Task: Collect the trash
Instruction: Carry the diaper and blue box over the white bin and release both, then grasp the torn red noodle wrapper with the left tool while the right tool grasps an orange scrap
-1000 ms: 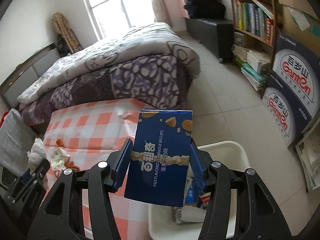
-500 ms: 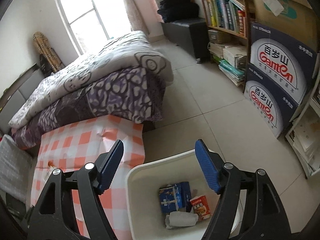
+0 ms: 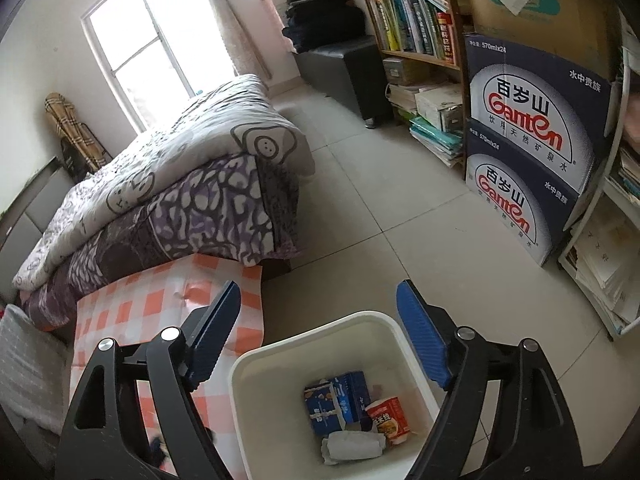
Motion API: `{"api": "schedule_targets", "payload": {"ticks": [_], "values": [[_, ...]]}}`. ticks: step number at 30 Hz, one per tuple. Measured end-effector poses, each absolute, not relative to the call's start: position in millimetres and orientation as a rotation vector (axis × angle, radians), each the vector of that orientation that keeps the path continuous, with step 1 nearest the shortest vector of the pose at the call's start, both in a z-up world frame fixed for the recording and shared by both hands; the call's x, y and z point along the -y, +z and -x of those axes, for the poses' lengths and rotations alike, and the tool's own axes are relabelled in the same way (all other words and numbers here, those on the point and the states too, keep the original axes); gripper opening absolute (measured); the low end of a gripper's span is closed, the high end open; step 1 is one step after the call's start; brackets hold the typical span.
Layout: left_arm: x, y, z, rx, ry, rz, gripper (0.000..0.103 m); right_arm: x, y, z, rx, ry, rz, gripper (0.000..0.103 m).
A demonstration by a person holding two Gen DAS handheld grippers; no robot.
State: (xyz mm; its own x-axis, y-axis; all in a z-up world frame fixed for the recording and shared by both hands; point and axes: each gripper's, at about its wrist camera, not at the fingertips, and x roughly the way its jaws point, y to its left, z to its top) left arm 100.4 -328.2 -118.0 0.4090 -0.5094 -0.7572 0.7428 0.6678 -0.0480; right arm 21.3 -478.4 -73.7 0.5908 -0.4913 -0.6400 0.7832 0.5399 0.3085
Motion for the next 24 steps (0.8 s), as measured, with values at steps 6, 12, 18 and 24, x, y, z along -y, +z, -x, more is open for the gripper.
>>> {"api": "schedule_targets", "payload": {"ticks": [6,12,18,24], "values": [[333.9,-120.8,-94.3,-0.873,-0.875,-0.302,0.061,480.2,-72.9,-20.1,-0.517,-0.796,-0.636,0.083],[323.6,-116.9,-107.0,-0.868,-0.832,-0.288,0.067,476.2,-73.9,-24.9,-0.521,-0.791,-0.648,0.088],[303.9,-116.9,-130.5,-0.844,-0.688,-0.305,0.077,462.0,-79.4,-41.5,-0.562,-0.745,-0.641,0.090],[268.0,-112.8,-175.0,-0.808,-0.450,-0.281,0.089,447.7,-83.1,-56.4,-0.590,-0.702,-0.635,0.093]]}}
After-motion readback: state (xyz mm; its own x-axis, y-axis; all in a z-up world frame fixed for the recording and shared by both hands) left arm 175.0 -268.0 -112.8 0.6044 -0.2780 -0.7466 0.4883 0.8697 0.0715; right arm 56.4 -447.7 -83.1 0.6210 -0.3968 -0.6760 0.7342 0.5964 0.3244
